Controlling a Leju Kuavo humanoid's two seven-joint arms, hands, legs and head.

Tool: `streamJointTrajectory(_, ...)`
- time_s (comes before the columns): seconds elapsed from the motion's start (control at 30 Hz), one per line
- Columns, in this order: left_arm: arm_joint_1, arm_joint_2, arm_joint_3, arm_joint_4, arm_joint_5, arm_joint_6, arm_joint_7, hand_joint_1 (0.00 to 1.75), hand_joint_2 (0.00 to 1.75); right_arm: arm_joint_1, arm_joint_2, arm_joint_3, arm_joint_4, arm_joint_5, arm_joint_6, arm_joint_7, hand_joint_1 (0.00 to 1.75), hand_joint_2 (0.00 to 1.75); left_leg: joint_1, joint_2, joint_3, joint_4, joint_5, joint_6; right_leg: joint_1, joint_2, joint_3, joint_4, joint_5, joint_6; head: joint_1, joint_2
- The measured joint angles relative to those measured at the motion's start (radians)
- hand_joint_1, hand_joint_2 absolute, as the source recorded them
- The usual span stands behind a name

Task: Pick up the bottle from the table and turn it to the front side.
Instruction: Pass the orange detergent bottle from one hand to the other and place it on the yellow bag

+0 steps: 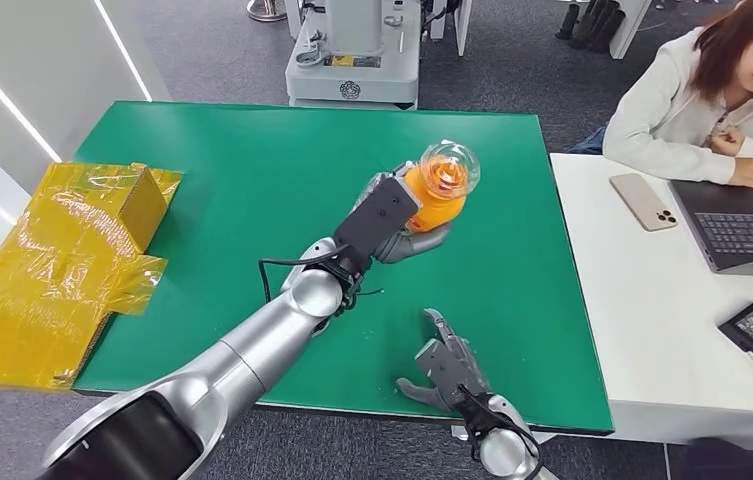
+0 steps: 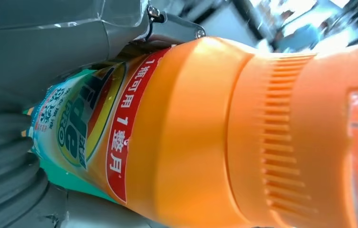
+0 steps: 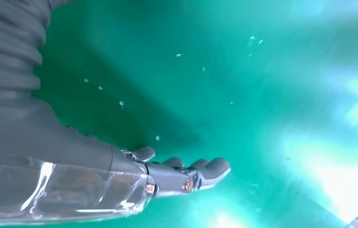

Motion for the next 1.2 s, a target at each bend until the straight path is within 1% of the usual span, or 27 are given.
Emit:
streamJointTrajectory(0.17,-0.044,0.054,0.031,-0.020,-0.237,0.175,-0.033,1.75,1.75,0.007,-0.001,0.016,-0.022,0.009,0.034,-0.013,0.00,1.75,0.000,0.000,0.000,0.000,0.000,0.000,0.000,0.000,-0.001,0.000,0.000,0.000,0.000,0.000)
streamJointTrajectory(0.23,-0.057,0.078,0.037,-0.020,-0.314,0.220,-0.036,1.75,1.75,0.007,-0.003,0.022,-0.026,0.008,0.041,-0.018,0.00,1.75,0.000,0.000,0.000,0.000,0.000,0.000,0.000,0.000,-0.001,0.000,0.000,0.000,0.000,0.000)
streamJointTrajectory(0.3,-0.066,0.099,0.045,-0.019,-0.363,0.243,-0.039,1.75,1.75,0.008,-0.006,0.028,-0.031,0.007,0.045,-0.022,0.00,1.75,0.000,0.000,-0.001,0.000,0.001,-0.001,0.000,0.000,-0.001,0.001,0.000,0.000,0.000,0.000)
streamJointTrajectory(0.37,-0.071,0.116,0.051,-0.016,-0.454,0.301,-0.011,1.75,1.75,0.008,-0.008,0.035,-0.035,0.007,0.047,-0.025,0.00,1.75,0.000,0.000,-0.001,0.000,0.001,-0.001,0.000,0.000,-0.001,0.001,0.000,0.000,0.000,0.000)
streamJointTrajectory(0.4,-0.074,0.129,0.052,-0.014,-0.549,0.349,0.036,1.75,1.75,0.008,-0.009,0.037,-0.039,0.007,0.047,-0.028,0.00,1.75,0.000,0.000,-0.002,0.000,0.001,-0.001,0.000,0.001,-0.002,0.001,0.000,0.000,0.000,0.000)
streamJointTrajectory(0.43,-0.077,0.147,0.051,-0.011,-0.683,0.400,0.105,1.75,1.75,0.010,-0.010,0.039,-0.046,0.007,0.046,-0.032,0.00,1.75,0.000,0.001,-0.002,0.000,0.000,-0.001,0.000,0.001,-0.002,0.001,0.000,0.000,0.000,0.000)
streamJointTrajectory(0.5,-0.081,0.195,0.052,-0.007,-1.016,0.469,0.254,1.75,1.75,0.019,-0.012,0.041,-0.069,0.006,0.034,-0.039,0.00,1.75,0.000,0.003,-0.001,0.000,0.000,-0.001,0.000,0.003,-0.003,0.001,0.000,-0.001,0.000,0.000)
streamJointTrajectory(0.53,-0.080,0.220,0.061,-0.007,-1.171,0.483,0.288,1.75,1.75,0.030,-0.014,0.041,-0.086,0.004,0.022,-0.042,0.00,1.75,0.000,0.004,-0.001,0.000,0.000,-0.001,0.000,0.004,-0.003,0.001,0.000,-0.001,0.000,0.000)
streamJointTrajectory(0.57,-0.074,0.241,0.082,-0.007,-1.293,0.489,0.285,1.75,1.75,0.045,-0.018,0.039,-0.109,-0.003,0.005,-0.045,0.00,1.75,0.000,0.003,-0.001,-0.001,0.000,-0.001,0.000,0.003,-0.003,0.001,0.000,-0.001,0.000,0.000)
streamJointTrajectory(0.6,-0.064,0.258,0.114,-0.007,-1.364,0.491,0.254,1.75,1.75,0.065,-0.023,0.036,-0.137,-0.012,-0.013,-0.050,0.00,1.75,0.000,0.002,-0.001,-0.001,0.000,-0.001,0.000,0.002,-0.003,0.001,0.000,-0.001,0.000,0.000)
streamJointTrajectory(0.63,-0.049,0.273,0.154,-0.008,-1.392,0.492,0.217,1.75,1.75,0.087,-0.029,0.031,-0.171,-0.023,-0.032,-0.058,0.00,1.75,0.000,0.001,-0.002,-0.001,0.000,-0.001,0.000,0.001,-0.003,0.001,0.000,-0.001,0.000,0.000)
streamJointTrajectory(0.7,-0.014,0.293,0.241,-0.016,-1.359,0.493,0.170,1.75,1.75,0.132,-0.042,0.016,-0.246,-0.045,-0.065,-0.078,0.00,1.75,0.000,0.002,-0.002,-0.001,0.000,-0.002,0.000,0.002,-0.004,0.001,-0.001,-0.001,0.000,0.000)
streamJointTrajectory(0.77,0.019,0.313,0.320,-0.027,-1.326,0.494,0.157,1.75,1.75,0.170,-0.055,-0.002,-0.315,-0.057,-0.090,-0.094,0.00,1.75,0.000,0.005,-0.002,-0.001,-0.001,-0.002,0.000,0.005,-0.005,0.001,-0.001,-0.001,0.000,0.000)
streamJointTrajectory(0.87,0.053,0.343,0.403,-0.036,-1.369,0.494,0.162,1.75,1.75,0.211,-0.072,-0.027,-0.399,-0.078,-0.124,-0.130,0.00,1.75,0.000,0.004,-0.003,-0.001,-0.001,-0.003,0.000,0.005,-0.005,0.001,-0.001,-0.001,0.000,0.000)
streamJointTrajectory(0.93,0.080,0.366,0.438,-0.039,-1.438,0.494,0.190,1.75,1.75,0.239,-0.082,-0.051,-0.465,-0.110,-0.163,-0.178,0.00,1.75,0.000,0.003,-0.003,-0.001,-0.001,-0.003,0.000,0.003,-0.005,0.001,-0.001,-0.001,0.000,0.000)
streamJointTrajectory(1.03,0.129,0.415,0.466,-0.041,-1.500,0.494,0.234,1.75,1.75,0.290,-0.095,-0.102,-0.588,-0.176,-0.215,-0.237,0.00,1.75,0.000,0.005,-0.003,-0.001,-0.001,-0.003,0.000,0.005,-0.006,0.001,-0.001,-0.001,0.000,0.000)
streamJointTrajectory(1.13,0.167,0.467,0.478,-0.031,-1.548,0.491,0.274,1.75,1.75,0.350,-0.106,-0.157,-0.714,-0.223,-0.241,-0.264,0.00,1.75,0.000,0.005,-0.003,-0.001,-0.002,-0.003,0.000,0.005,-0.006,0.001,-0.001,-0.001,0.000,0.000)
streamJointTrajectory(1.2,0.175,0.479,0.480,-0.025,-1.556,0.489,0.283,1.75,1.75,0.362,-0.108,-0.169,-0.740,-0.225,-0.242,-0.265,0.00,1.75,0.000,0.005,-0.003,-0.001,-0.002,-0.003,0.000,0.005,-0.007,0.001,-0.001,-0.001,0.000,0.000)
